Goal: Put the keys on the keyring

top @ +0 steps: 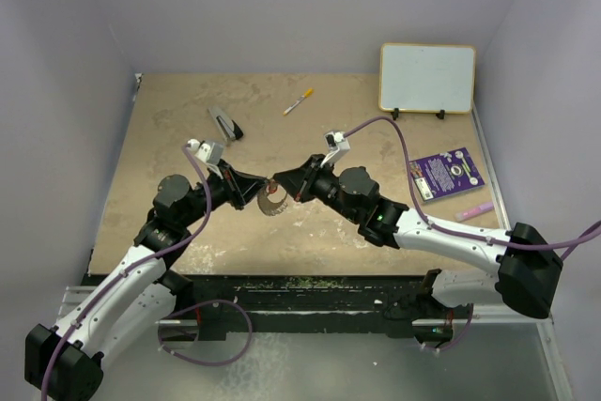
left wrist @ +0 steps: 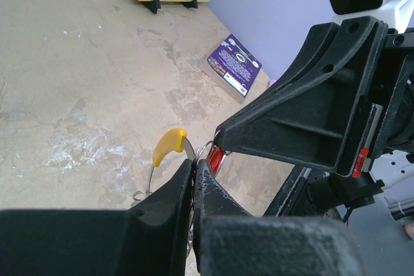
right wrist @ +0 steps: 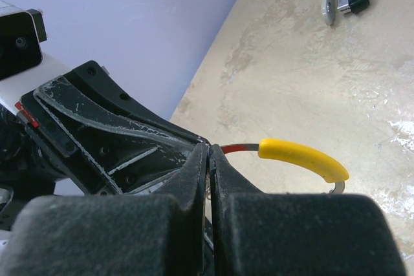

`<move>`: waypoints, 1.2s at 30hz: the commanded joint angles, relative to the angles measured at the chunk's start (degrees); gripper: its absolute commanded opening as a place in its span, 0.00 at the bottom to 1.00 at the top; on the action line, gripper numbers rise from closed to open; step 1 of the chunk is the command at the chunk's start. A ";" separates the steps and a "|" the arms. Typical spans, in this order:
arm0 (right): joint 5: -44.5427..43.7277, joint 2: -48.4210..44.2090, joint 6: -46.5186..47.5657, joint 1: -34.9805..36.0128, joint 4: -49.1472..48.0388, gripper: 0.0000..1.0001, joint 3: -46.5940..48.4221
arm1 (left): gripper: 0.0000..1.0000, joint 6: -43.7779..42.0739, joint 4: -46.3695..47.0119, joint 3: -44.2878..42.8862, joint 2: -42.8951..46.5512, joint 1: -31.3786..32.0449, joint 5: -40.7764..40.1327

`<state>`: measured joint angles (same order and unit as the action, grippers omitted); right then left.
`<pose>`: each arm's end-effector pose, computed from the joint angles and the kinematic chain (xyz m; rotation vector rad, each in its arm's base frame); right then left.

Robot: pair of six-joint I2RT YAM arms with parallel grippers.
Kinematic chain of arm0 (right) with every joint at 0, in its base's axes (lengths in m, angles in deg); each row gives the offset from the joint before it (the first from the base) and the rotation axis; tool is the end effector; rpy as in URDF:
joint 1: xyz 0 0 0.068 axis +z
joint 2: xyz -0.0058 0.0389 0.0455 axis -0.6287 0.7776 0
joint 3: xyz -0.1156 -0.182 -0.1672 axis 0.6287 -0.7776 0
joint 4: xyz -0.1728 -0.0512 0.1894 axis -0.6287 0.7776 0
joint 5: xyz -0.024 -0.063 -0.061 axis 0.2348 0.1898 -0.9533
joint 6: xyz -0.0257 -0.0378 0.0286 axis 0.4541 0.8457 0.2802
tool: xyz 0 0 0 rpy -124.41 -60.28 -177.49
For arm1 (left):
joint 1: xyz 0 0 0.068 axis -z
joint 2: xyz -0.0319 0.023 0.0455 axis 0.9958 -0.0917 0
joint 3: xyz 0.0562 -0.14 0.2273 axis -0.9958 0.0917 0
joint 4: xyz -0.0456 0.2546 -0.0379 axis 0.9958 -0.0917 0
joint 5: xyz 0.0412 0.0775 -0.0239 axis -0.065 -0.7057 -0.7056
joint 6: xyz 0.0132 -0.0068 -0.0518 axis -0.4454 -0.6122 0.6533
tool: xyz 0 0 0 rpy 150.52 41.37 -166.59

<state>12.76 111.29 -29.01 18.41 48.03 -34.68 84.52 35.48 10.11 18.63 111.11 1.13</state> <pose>0.1618 0.2423 0.3077 -0.0028 1.6669 1.3209 0.1538 -0.0925 0.2834 0.2351 1.6960 -1.1343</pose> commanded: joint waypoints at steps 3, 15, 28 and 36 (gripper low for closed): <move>-1.29 -1.65 -1.12 0.27 -0.53 0.00 0.84 | 0.04 2.29 5.66 -1.85 1.03 0.17 0.53; -0.63 -2.21 -3.47 0.25 -1.38 0.00 -0.45 | 0.04 3.43 7.05 -1.21 0.81 0.17 -0.67; -1.00 -3.81 -5.17 0.29 -2.33 0.00 -2.16 | 0.04 4.60 9.47 -1.00 0.78 0.17 -0.90; -1.47 -4.80 -6.90 0.29 -6.10 0.00 -4.86 | 0.04 7.04 11.35 -0.47 0.99 0.17 -0.75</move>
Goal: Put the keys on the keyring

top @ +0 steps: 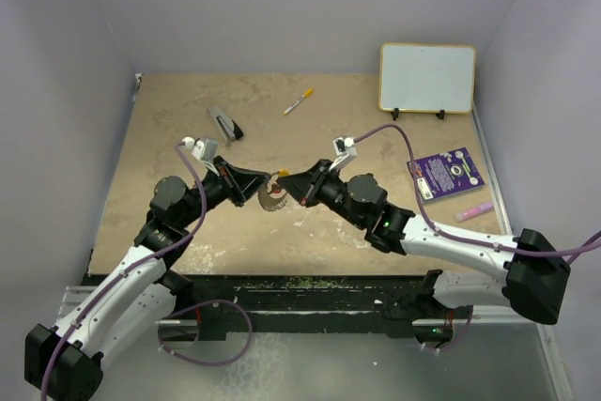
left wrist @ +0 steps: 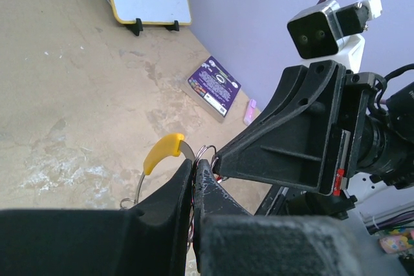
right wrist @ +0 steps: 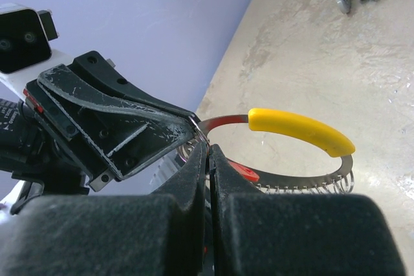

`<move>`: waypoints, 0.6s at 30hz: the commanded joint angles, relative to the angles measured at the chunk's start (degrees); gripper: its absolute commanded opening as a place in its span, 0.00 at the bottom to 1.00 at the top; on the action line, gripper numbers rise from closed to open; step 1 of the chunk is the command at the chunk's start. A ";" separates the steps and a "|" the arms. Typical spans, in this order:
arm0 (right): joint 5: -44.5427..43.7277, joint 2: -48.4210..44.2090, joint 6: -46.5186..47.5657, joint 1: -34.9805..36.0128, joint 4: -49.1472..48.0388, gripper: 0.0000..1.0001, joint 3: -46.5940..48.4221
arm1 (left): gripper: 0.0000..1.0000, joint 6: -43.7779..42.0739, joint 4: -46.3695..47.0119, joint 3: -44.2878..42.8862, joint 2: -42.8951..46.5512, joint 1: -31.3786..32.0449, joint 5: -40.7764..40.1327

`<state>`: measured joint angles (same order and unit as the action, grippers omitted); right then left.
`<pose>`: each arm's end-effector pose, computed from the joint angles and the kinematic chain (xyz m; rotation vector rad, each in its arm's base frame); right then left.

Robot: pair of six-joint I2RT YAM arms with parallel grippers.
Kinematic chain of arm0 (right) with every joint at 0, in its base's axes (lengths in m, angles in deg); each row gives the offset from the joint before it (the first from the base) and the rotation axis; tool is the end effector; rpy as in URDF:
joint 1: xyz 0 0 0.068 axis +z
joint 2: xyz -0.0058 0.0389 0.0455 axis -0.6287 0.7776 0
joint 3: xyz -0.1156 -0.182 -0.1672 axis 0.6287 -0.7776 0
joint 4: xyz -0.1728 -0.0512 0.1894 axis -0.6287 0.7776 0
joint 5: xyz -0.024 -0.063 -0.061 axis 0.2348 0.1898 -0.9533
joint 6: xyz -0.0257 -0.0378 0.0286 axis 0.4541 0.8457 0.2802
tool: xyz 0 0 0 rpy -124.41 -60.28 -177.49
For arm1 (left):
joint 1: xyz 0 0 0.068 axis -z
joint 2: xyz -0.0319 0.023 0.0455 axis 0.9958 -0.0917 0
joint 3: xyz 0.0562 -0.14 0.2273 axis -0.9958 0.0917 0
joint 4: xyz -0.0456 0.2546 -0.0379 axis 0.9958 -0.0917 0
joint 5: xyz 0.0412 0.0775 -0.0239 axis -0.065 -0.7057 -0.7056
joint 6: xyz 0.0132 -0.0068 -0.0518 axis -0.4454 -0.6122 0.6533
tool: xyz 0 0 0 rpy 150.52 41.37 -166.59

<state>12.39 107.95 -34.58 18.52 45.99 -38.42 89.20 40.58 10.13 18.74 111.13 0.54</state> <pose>0.1534 0.2296 0.3040 0.0860 1.6549 1.4081 0.1536 -0.0920 0.2931 0.1799 1.6223 -1.1983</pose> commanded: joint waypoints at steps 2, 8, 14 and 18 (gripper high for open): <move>-1.09 -1.49 -1.78 0.16 -4.97 0.00 -1.49 | 0.04 3.27 6.78 -0.47 0.88 0.15 -0.06; -0.77 -0.68 -3.63 0.18 -9.72 0.00 -3.31 | 0.04 5.72 6.97 -0.20 0.84 0.15 -0.04; -0.19 0.65 -5.50 0.18 -15.68 0.00 -4.92 | 0.04 7.92 7.27 0.11 0.94 0.15 -0.18; 0.40 1.18 -6.76 0.18 -18.24 0.00 -5.75 | 0.04 8.98 7.11 0.29 0.88 0.11 -0.62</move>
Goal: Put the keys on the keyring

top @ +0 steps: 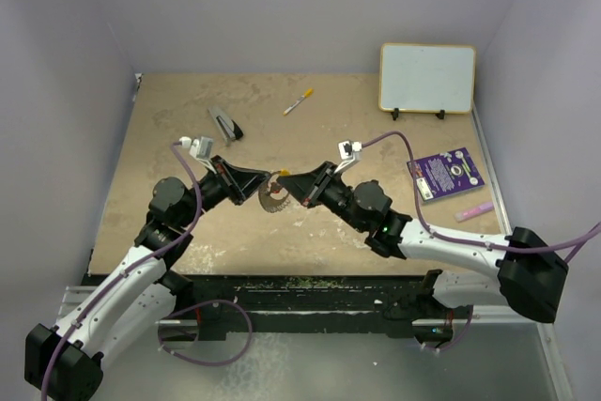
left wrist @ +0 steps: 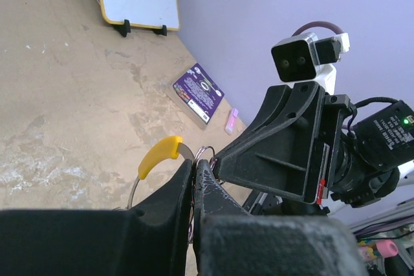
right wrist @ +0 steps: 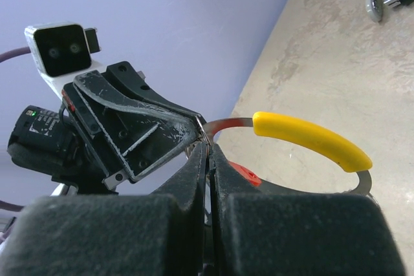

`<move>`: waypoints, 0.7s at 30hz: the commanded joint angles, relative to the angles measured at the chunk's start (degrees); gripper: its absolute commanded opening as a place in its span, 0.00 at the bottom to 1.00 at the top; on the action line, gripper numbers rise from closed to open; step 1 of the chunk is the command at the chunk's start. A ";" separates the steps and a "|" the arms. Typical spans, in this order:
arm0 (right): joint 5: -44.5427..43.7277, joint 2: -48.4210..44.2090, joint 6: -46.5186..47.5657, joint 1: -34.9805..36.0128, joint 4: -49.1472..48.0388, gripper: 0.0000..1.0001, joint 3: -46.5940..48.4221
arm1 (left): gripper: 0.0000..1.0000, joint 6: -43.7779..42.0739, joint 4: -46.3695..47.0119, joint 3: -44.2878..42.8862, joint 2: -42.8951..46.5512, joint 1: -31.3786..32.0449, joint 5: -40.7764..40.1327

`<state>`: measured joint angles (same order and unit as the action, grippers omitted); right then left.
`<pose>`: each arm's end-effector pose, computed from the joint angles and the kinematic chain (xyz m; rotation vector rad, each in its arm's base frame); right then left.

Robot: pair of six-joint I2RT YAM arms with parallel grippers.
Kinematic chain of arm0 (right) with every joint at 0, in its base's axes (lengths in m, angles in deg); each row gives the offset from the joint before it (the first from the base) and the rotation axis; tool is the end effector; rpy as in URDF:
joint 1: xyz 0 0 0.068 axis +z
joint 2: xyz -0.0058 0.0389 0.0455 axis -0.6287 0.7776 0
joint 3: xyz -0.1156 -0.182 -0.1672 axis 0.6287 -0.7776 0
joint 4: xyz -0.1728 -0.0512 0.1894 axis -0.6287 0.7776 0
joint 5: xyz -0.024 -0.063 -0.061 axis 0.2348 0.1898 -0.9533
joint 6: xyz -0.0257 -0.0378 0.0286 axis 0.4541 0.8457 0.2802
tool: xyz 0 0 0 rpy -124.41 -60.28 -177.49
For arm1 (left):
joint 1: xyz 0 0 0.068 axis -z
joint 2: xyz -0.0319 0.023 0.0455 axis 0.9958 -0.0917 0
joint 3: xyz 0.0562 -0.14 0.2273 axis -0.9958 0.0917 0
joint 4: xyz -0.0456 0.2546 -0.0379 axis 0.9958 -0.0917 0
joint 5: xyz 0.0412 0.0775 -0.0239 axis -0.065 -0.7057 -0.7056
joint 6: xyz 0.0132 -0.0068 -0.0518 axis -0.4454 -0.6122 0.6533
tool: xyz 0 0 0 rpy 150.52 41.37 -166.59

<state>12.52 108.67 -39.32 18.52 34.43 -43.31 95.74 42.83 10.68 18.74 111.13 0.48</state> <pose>0.1500 0.2246 0.2929 0.1595 1.5604 1.5361 0.1533 -0.0919 0.2938 0.0959 1.6193 -1.2884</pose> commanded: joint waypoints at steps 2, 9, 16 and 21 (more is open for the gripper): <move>0.35 0.78 -2.78 0.18 -7.24 0.01 -1.26 | 0.04 2.98 4.78 -0.30 0.94 0.11 -0.70; 0.62 1.84 -4.93 0.18 -10.08 0.12 -2.33 | 0.04 5.29 4.06 -0.78 0.87 0.06 -1.33; 0.93 2.54 -6.32 0.17 -11.92 0.16 -2.86 | 0.04 7.75 3.20 -1.27 0.97 -0.20 -1.48; 2.25 3.24 -6.81 0.18 -12.08 0.21 -2.22 | 0.04 9.41 2.69 -1.17 1.06 -0.38 -1.55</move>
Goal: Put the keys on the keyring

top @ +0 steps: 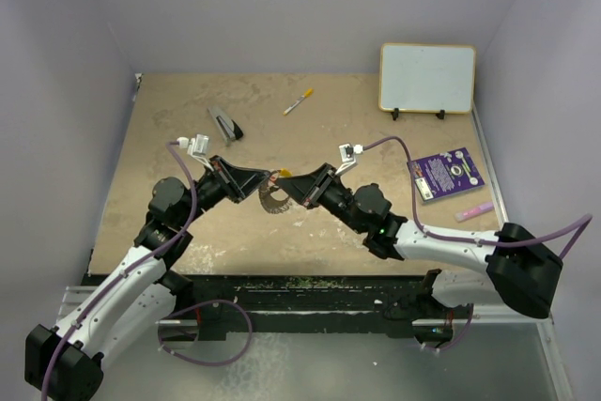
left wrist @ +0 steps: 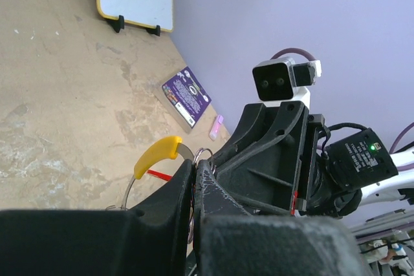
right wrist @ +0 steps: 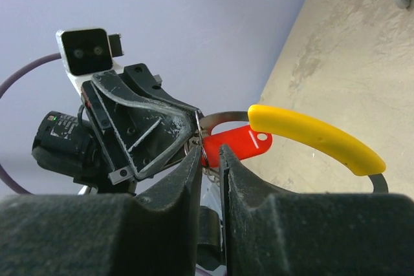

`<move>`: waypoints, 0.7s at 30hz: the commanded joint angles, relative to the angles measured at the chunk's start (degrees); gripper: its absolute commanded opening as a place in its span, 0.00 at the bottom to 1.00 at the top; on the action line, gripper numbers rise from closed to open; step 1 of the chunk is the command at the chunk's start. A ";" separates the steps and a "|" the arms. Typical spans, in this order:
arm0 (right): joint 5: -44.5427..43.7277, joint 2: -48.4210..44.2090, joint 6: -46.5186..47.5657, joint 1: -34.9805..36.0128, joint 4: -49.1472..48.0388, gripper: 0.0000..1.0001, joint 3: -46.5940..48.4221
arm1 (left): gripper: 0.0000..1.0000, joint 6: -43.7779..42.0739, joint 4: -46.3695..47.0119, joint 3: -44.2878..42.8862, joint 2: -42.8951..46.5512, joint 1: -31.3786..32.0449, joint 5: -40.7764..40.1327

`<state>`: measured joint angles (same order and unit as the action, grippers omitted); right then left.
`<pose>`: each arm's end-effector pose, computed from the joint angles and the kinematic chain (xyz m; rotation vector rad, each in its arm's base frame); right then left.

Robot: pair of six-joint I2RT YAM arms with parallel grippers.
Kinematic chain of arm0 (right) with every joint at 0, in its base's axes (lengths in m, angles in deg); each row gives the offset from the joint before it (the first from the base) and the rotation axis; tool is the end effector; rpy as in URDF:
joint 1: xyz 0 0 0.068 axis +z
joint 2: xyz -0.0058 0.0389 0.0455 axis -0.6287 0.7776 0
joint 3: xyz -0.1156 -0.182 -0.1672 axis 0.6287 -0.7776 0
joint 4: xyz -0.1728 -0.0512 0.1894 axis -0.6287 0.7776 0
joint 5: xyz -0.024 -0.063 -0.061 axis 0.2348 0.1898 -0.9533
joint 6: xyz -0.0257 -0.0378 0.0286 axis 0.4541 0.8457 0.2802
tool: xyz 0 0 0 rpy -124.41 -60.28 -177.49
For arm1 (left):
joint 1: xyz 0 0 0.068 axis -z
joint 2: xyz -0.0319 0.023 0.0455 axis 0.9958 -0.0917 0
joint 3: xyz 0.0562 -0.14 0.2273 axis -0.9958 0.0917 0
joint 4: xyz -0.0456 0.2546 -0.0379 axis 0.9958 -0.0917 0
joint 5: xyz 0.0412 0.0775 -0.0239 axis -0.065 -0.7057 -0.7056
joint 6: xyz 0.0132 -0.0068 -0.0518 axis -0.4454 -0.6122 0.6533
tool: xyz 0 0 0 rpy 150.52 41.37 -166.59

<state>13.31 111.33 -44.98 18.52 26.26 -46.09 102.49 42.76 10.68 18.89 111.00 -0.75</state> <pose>0.1502 0.2257 0.2800 0.2266 1.5261 1.6508 0.1537 -0.0908 0.2941 -0.0203 1.6384 -1.3620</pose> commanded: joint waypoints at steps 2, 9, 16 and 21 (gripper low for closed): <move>2.19 0.85 -1.41 0.18 -3.90 0.22 0.88 | 0.04 3.01 2.52 -1.03 0.94 -0.33 -0.57; 3.44 1.01 -2.03 0.18 -3.81 0.25 0.81 | 0.04 4.98 2.04 -0.95 0.94 -0.33 -0.82; 4.03 0.10 -1.03 0.14 -2.64 0.25 0.70 | 0.04 7.73 0.53 -0.94 1.08 -0.42 -1.36; 4.06 -2.31 -0.01 0.13 -0.37 0.25 -0.56 | 0.04 10.56 -0.49 -1.17 0.83 -0.51 -1.30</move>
<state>16.90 112.17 -46.34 18.52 25.99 -46.13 109.40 40.33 10.68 18.95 110.84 -1.77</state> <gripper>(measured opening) 0.252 0.043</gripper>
